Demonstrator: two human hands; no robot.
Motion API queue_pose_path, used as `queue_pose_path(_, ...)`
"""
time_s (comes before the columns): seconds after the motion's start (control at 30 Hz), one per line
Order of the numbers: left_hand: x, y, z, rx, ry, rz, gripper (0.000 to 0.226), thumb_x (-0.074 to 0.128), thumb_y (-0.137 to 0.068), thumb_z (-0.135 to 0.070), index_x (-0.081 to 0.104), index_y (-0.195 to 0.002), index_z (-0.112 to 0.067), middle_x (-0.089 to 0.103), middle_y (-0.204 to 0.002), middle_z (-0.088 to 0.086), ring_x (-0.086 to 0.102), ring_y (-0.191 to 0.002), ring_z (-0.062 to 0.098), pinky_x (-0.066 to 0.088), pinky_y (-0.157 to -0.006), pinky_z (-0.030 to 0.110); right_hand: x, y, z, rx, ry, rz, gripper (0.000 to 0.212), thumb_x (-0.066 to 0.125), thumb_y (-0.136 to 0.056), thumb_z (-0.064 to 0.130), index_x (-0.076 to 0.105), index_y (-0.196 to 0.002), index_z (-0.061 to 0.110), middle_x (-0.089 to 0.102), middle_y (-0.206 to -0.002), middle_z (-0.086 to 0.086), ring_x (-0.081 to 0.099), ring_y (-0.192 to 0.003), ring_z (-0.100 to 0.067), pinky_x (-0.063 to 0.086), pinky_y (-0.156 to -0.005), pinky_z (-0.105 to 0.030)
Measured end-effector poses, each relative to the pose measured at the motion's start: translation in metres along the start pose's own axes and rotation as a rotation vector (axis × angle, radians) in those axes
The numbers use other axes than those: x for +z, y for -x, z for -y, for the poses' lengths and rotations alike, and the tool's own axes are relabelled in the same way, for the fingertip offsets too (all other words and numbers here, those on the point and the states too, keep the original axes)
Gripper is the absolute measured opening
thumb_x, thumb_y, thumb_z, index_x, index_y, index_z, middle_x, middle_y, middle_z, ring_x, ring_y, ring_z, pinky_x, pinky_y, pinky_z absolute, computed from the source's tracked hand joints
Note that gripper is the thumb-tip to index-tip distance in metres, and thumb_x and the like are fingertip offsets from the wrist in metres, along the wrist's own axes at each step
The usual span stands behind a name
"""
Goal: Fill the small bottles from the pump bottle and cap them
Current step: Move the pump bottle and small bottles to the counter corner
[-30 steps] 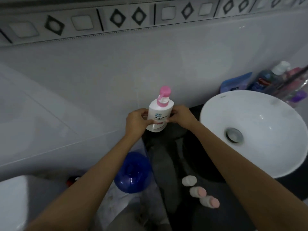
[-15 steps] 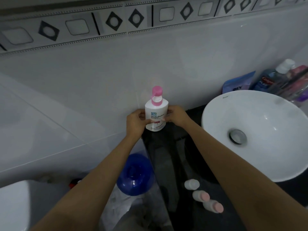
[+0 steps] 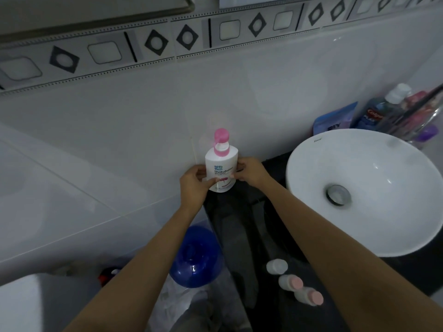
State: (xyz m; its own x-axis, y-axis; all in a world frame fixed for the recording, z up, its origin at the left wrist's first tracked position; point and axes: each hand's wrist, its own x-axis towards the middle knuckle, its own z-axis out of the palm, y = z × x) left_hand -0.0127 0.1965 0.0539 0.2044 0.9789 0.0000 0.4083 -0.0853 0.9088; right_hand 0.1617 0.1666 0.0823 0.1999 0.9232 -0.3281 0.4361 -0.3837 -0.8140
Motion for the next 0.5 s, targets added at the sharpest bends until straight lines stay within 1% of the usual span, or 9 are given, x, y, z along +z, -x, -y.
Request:
queue_pose_path(0.07, 0.000, 0.001, 0.000, 0.001, -0.035, 0.011, 0.041, 0.082, -0.070, -0.018, 0.064, -0.105, -0.006, 0.068, -0.102, 0.006, 0.063, -0.091, 0.018, 0.050, -0.080, 0.025, 0.000, 0.003, 0.002, 0.024, 0.009, -0.019, 0.042, 0.069, -0.080, 0.004, 0.058, -0.119, -0.003, 0.063, -0.120, -0.023, 0.061, -0.104, -0.027, 0.051, -0.092, -0.042)
queue_pose_path(0.1, 0.001, 0.002, 0.001, -0.003, -0.060, 0.007, 0.041, 0.082, -0.070, -0.018, 0.063, -0.105, -0.006, 0.066, -0.102, 0.006, 0.061, -0.092, 0.018, 0.049, -0.080, 0.026, -0.001, 0.006, 0.002, 0.037, 0.014, -0.036, 0.046, 0.070, -0.080, 0.007, 0.056, -0.123, -0.003, 0.061, -0.122, -0.024, 0.059, -0.104, -0.025, 0.049, -0.095, -0.043)
queue_pose_path(0.17, -0.002, 0.010, 0.007, -0.027, -0.102, -0.039, 0.040, 0.080, -0.071, -0.016, 0.061, -0.104, -0.006, 0.063, -0.101, 0.008, 0.058, -0.091, 0.018, 0.048, -0.079, 0.028, -0.006, 0.018, 0.005, 0.068, 0.015, -0.072, 0.052, 0.072, -0.079, 0.011, 0.053, -0.126, -0.003, 0.058, -0.126, -0.022, 0.057, -0.109, -0.028, 0.047, -0.098, -0.044)
queue_pose_path(0.23, -0.005, 0.024, 0.014, -0.031, -0.103, -0.099, 0.032, 0.077, -0.074, -0.012, 0.061, -0.100, -0.006, 0.062, -0.097, 0.010, 0.058, -0.088, 0.020, 0.048, -0.077, 0.029, -0.014, 0.040, 0.008, 0.076, -0.001, -0.092, 0.044, 0.073, -0.079, 0.014, 0.060, -0.118, -0.001, 0.063, -0.115, -0.017, 0.059, -0.108, -0.031, 0.050, -0.094, -0.040)
queue_pose_path(0.3, -0.004, 0.045, 0.019, -0.016, -0.055, -0.091, 0.023, 0.074, -0.076, -0.007, 0.062, -0.095, -0.008, 0.062, -0.091, 0.011, 0.060, -0.085, 0.023, 0.052, -0.078, 0.035, -0.024, 0.073, 0.008, 0.094, -0.013, -0.115, 0.043, 0.074, -0.078, 0.024, 0.063, -0.116, 0.009, 0.067, -0.107, -0.007, 0.063, -0.100, -0.024, 0.051, -0.091, -0.035)
queue_pose_path(0.33, -0.002, 0.056, 0.018, -0.022, -0.018, -0.049, 0.019, 0.073, -0.077, -0.006, 0.062, -0.093, -0.010, 0.063, -0.088, 0.008, 0.060, -0.083, 0.022, 0.053, -0.078, 0.036, -0.029, 0.093, 0.006, 0.099, -0.019, -0.139, 0.042, 0.074, -0.077, 0.029, 0.063, -0.115, 0.014, 0.069, -0.105, -0.004, 0.064, -0.096, -0.020, 0.052, -0.091, -0.034)
queue_pose_path(0.37, 0.002, 0.068, 0.016, -0.030, 0.013, 0.009, 0.017, 0.071, -0.079, -0.005, 0.062, -0.092, -0.011, 0.063, -0.087, 0.006, 0.060, -0.082, 0.021, 0.052, -0.077, 0.034, -0.033, 0.115, 0.001, 0.092, -0.037, -0.173, 0.040, 0.073, -0.077, 0.031, 0.065, -0.113, 0.017, 0.070, -0.100, -0.003, 0.066, -0.091, -0.017, 0.053, -0.090, -0.033)
queue_pose_path(0.43, 0.011, 0.091, 0.010, -0.019, 0.068, 0.146, 0.013, 0.070, -0.081, -0.007, 0.063, -0.092, -0.011, 0.065, -0.088, 0.005, 0.061, -0.083, 0.019, 0.052, -0.078, 0.028, -0.038, 0.164, -0.013, 0.083, -0.092, -0.277, 0.030, 0.074, -0.077, 0.029, 0.069, -0.104, 0.016, 0.073, -0.089, -0.003, 0.068, -0.083, -0.014, 0.054, -0.085, -0.030)
queue_pose_path(0.5, 0.022, 0.110, -0.001, 0.008, 0.125, 0.316, 0.014, 0.071, -0.081, -0.010, 0.066, -0.094, -0.013, 0.068, -0.093, 0.005, 0.064, -0.085, 0.014, 0.052, -0.078, 0.022, -0.037, 0.211, -0.029, 0.117, -0.123, -0.427, 0.023, 0.075, -0.077, 0.026, 0.071, -0.097, 0.015, 0.074, -0.084, -0.004, 0.069, -0.078, -0.013, 0.055, -0.078, -0.025)
